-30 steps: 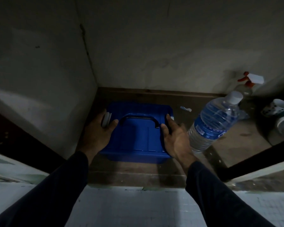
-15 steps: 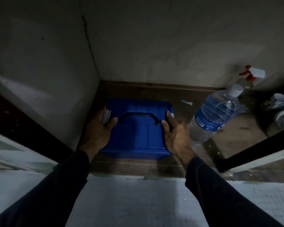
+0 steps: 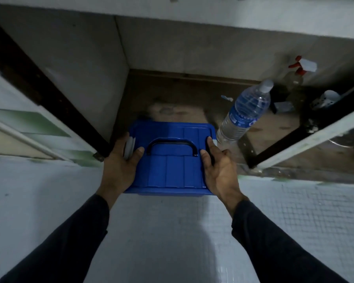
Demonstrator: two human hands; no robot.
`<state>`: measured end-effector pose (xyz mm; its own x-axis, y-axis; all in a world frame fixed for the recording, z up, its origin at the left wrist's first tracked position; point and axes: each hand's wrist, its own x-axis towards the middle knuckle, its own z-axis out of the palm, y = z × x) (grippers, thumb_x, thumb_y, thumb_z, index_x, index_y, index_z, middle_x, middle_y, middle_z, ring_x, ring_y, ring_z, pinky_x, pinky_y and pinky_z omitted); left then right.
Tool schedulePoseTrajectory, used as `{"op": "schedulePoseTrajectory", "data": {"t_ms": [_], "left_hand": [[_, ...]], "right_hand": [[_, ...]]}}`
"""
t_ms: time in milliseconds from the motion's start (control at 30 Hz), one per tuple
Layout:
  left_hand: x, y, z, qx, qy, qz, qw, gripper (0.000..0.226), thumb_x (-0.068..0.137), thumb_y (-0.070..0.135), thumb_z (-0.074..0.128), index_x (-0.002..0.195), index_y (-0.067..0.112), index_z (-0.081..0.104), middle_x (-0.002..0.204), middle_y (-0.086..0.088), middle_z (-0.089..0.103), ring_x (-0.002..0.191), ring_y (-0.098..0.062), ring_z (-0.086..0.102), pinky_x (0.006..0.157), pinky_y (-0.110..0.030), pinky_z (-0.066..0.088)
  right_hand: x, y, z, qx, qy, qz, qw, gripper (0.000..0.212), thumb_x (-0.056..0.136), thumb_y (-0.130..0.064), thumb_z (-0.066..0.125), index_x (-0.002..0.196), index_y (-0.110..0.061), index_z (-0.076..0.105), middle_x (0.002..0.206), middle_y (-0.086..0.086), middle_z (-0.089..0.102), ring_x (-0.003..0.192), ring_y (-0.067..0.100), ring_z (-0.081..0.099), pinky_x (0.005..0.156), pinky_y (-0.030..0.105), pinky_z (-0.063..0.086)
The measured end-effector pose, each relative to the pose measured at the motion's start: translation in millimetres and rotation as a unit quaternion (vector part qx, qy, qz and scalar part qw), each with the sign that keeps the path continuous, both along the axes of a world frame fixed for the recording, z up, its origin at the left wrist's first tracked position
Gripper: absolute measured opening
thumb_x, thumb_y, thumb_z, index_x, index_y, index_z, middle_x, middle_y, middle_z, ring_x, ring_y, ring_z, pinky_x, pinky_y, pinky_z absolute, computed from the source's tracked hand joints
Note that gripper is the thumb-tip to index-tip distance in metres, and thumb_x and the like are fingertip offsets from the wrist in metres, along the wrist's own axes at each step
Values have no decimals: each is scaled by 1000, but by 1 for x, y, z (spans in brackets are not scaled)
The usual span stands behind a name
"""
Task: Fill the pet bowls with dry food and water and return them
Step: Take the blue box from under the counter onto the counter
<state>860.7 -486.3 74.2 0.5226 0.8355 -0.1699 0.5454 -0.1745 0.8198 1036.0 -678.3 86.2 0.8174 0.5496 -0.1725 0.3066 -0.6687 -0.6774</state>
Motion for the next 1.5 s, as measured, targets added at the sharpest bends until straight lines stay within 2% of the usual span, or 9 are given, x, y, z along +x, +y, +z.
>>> {"op": "schedulePoseTrajectory", "data": {"t_ms": [133, 233, 400, 500, 800, 1000, 1100, 1367, 1500], "left_hand": [[-37, -32, 38, -28, 22, 0, 999, 72, 98, 49, 63, 160, 30, 33, 154, 9, 44, 132, -6, 40, 112, -23, 32], [-59, -56, 74, -62, 22, 16, 998, 73, 96, 49, 64, 160, 33, 33, 153, 14, 41, 140, -10, 41, 114, -23, 31], [-84, -86, 152, -62, 44, 12, 997, 70, 98, 46, 64, 160, 29, 35, 156, -1, 48, 138, -18, 48, 117, -32, 39], [-95, -98, 205, -62, 52, 14, 997, 69, 98, 45, 65, 159, 27, 39, 153, -3, 52, 131, -16, 52, 109, -28, 41], [-121, -111, 367, -59, 46, 5, 997, 63, 98, 46, 64, 154, 25, 44, 135, 8, 57, 113, -10, 56, 92, -24, 44], [-125, -104, 462, -59, 31, 10, 998, 68, 97, 47, 65, 157, 23, 42, 145, 10, 52, 126, -10, 52, 106, -29, 44], [-123, -99, 503, -50, 20, 15, 998, 66, 98, 48, 65, 156, 26, 42, 142, 18, 48, 124, -4, 49, 102, -24, 39], [-107, -76, 587, -39, -37, 25, 998, 61, 98, 43, 67, 154, 25, 47, 146, 11, 56, 127, -9, 54, 107, -30, 42], [-95, -56, 622, -30, -38, 26, 998, 63, 98, 45, 66, 156, 31, 44, 135, 16, 55, 118, -9, 55, 95, -25, 43]], "right_hand": [[-35, -36, 34, 23, 73, -51, 996, 52, 103, -45, 49, 153, -35, 42, 123, 5, 48, 108, 21, 56, 107, 39, 48], [-58, -58, 71, 8, 77, -61, 995, 51, 102, -48, 49, 152, -40, 41, 122, 1, 46, 107, 18, 54, 106, 36, 48], [-83, -91, 146, -56, 72, -56, 994, 54, 102, -57, 41, 154, -48, 30, 110, -2, 42, 88, 7, 49, 89, 30, 47], [-97, -106, 196, -73, 57, -43, 995, 55, 102, -59, 37, 155, -46, 27, 101, -6, 39, 80, 0, 43, 79, 24, 39], [-120, -118, 359, -82, 30, -22, 996, 56, 105, -50, 40, 157, -37, 28, 103, 1, 45, 74, 3, 43, 76, 25, 39], [-122, -111, 458, -50, 20, -8, 999, 56, 105, -47, 41, 158, -35, 28, 115, 5, 48, 89, 10, 46, 87, 21, 35], [-119, -104, 502, -18, 4, -4, 1000, 54, 105, -44, 44, 156, -31, 34, 128, 12, 53, 96, 7, 42, 89, 16, 32], [-103, -80, 592, 22, -50, 11, 998, 54, 104, -41, 47, 156, -25, 38, 101, 10, 54, 88, 14, 40, 72, 19, 25], [-93, -62, 627, 31, -69, 8, 997, 54, 104, -43, 47, 155, -28, 39, 95, 11, 54, 79, 16, 42, 70, 23, 26]]}}
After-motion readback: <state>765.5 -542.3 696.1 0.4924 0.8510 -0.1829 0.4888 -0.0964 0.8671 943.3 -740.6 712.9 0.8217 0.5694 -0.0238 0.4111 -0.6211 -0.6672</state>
